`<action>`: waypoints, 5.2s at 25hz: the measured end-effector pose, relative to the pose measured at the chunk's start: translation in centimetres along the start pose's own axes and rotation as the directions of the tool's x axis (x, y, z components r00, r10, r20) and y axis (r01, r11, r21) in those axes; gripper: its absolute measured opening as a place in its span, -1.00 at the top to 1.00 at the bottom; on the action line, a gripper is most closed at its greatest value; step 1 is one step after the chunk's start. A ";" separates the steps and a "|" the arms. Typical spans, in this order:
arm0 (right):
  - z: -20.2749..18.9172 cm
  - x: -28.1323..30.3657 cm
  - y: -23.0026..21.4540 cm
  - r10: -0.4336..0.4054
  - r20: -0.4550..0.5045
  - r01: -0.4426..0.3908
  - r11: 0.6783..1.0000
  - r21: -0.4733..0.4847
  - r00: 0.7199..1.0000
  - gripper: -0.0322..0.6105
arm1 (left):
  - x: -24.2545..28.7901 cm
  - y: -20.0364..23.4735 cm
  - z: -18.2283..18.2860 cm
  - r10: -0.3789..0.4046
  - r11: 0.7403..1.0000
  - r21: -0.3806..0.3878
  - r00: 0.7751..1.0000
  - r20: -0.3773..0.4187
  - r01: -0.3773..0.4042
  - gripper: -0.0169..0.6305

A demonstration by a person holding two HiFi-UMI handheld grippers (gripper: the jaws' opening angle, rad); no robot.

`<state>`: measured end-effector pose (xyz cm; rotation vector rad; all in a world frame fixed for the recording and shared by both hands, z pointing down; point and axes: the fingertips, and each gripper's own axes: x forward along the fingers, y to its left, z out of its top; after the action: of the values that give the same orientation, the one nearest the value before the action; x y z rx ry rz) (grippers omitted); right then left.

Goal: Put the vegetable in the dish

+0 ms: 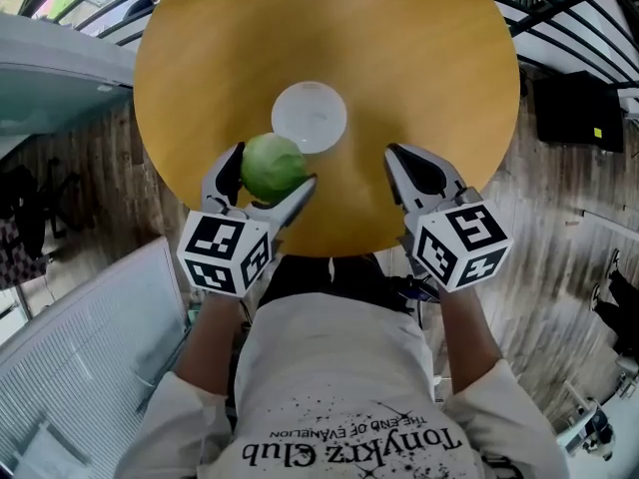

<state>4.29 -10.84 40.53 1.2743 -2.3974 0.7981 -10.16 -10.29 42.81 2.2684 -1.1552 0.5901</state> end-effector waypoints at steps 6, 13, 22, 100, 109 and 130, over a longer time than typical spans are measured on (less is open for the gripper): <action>-1.1 0.6 -0.8 -0.004 -0.013 0.005 1.000 0.027 1.000 0.83 | 1.6 -0.4 -0.9 -0.017 1.000 0.010 0.999 -0.029 0.017 -0.57; -1.8 1.8 -1.1 -0.001 -0.024 0.002 0.999 0.045 1.000 0.83 | 3.5 0.4 -2.0 -0.017 1.000 0.025 0.998 -0.064 0.019 -0.57; -2.2 2.7 -1.8 0.001 -0.027 0.000 0.998 0.055 1.000 0.83 | 5.5 1.2 -2.4 -0.015 0.999 0.033 0.996 -0.089 0.018 -0.57; -5.3 8.1 -5.0 0.011 -0.107 0.008 0.983 0.182 0.994 0.83 | 19.3 5.3 -6.8 0.051 0.944 0.317 0.904 -0.425 0.095 -0.57; -5.8 7.9 -4.8 0.024 -0.107 -0.003 0.982 0.189 0.994 0.83 | 19.2 4.9 -7.1 0.043 0.944 0.315 0.913 -0.405 0.095 -0.57; -5.0 7.1 -4.6 0.021 -0.092 -0.003 0.983 0.186 0.996 0.83 | 16.6 5.6 -5.1 0.066 0.934 0.352 0.943 -0.327 0.057 -0.57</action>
<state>4.23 -14.58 49.63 1.2604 -2.3034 1.0817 -6.55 -19.89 57.90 2.3298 -0.9403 1.2226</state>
